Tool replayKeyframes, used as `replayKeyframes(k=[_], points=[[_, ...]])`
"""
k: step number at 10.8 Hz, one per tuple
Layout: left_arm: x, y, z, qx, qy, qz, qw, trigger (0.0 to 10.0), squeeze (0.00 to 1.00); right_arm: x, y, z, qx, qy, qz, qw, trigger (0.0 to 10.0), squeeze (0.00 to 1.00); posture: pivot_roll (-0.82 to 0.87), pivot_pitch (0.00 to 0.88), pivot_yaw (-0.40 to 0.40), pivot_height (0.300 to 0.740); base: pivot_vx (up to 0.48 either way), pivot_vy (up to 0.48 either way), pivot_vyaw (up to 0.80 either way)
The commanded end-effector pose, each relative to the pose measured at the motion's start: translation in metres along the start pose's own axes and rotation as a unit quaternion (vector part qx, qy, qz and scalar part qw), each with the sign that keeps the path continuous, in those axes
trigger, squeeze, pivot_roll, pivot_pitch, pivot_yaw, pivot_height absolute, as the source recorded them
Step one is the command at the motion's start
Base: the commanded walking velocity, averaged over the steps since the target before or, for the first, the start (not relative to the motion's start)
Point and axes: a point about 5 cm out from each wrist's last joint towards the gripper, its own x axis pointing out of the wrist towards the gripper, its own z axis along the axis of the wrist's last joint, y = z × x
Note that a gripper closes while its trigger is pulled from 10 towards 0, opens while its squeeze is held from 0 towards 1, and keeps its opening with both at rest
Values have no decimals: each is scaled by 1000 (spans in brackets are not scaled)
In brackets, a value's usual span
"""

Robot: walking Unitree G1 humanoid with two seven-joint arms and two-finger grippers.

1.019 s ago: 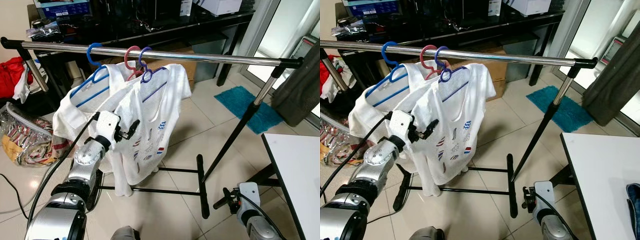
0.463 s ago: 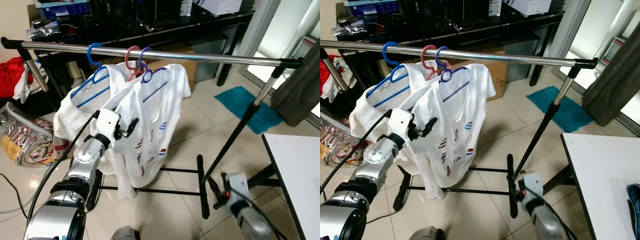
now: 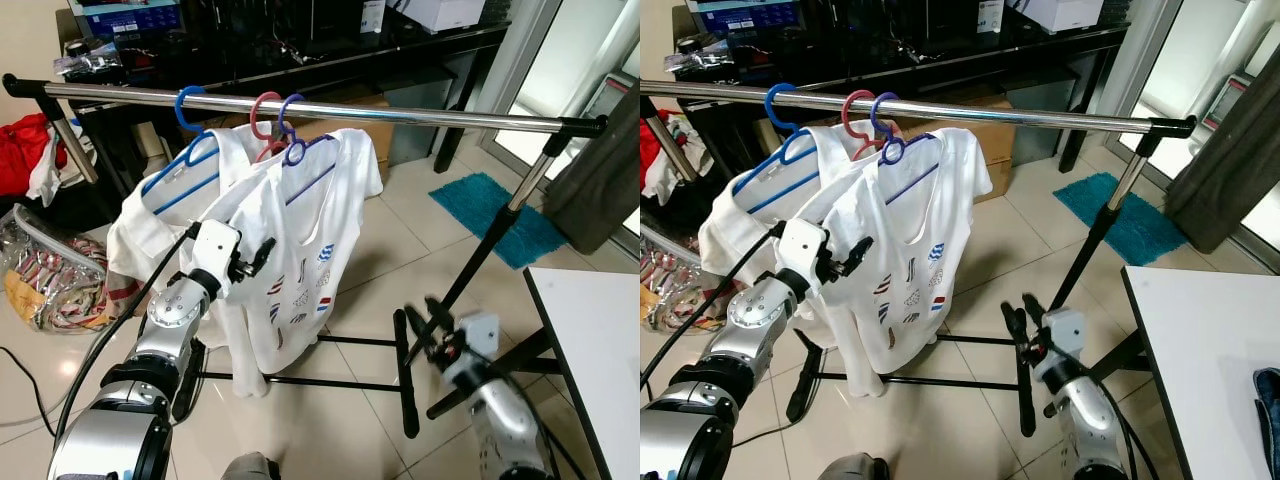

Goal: Hang hanger

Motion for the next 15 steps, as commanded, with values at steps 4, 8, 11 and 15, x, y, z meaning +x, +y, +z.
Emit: replayKeyframes(k=[4,8,11,15], points=[[4,3,6,28,-1,7,1000,10000,0,2,3,3,9,-7,5,1000,10000,0,158,9,-8,740,0,0,0],[8,10,18,59,-22,16,998,10000,0,8,6,5,14,-8,0,1000,10000,0,161,13,-3,740,0,0,0],[8,10,11,47,10,15,999,0,0,7,6,4,15,-7,-10,1000,10000,0,160,13,0,740,0,0,0],[8,10,15,47,-10,10,999,0,0,12,7,11,12,-22,-7,1000,10000,0,161,16,-3,740,0,0,0]])
